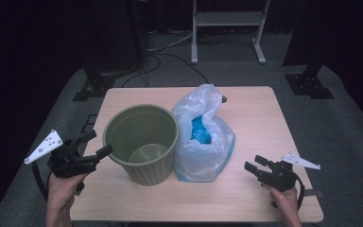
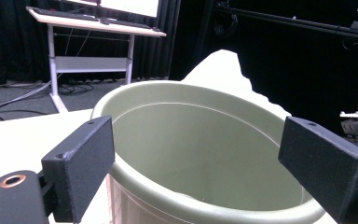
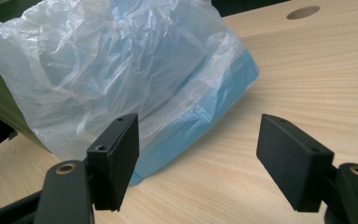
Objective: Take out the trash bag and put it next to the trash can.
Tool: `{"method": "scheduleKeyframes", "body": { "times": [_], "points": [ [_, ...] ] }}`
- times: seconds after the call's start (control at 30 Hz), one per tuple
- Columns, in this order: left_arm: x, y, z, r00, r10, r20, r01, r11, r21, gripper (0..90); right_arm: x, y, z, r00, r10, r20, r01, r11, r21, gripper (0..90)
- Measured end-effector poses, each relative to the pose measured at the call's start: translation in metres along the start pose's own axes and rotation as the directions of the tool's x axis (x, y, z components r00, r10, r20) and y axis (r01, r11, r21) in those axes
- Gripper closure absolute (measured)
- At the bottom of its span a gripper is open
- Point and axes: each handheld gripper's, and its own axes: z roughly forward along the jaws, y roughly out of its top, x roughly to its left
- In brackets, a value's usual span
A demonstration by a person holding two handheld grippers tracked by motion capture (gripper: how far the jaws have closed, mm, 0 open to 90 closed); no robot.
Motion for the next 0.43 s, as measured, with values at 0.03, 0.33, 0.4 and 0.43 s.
{"method": "scheduleKeyframes", "body": {
  "times": [0.03, 0.33, 0.4, 0.43],
  "points": [
    [0.000, 0.000, 0.000, 1.0000, 0.002, 0.000, -0.002, 1.0000, 0.002, 9.4, 0.000, -0.003, -0.002, 1.0000, 0.002, 0.001, -0.002, 1.000, -0.010, 28.7],
    [-0.003, -0.001, 0.007, 0.9987, -0.009, 0.050, 0.008, 0.9999, 0.010, 9.4, 0.000, -0.020, -0.020, 0.9975, 0.054, -0.044, -0.060, 0.987, -0.146, 27.7],
    [-0.005, 0.001, 0.007, 0.9986, -0.002, 0.054, 0.002, 1.0000, 0.002, 9.4, -0.003, -0.023, -0.021, 0.9972, 0.063, -0.040, -0.069, 0.986, -0.149, 27.8],
    [-0.006, 0.001, 0.007, 0.9983, 0.000, 0.058, 0.000, 1.0000, 0.000, 9.4, -0.004, -0.023, -0.020, 0.9972, 0.063, -0.040, -0.068, 0.987, -0.143, 27.8]
  ]
}}
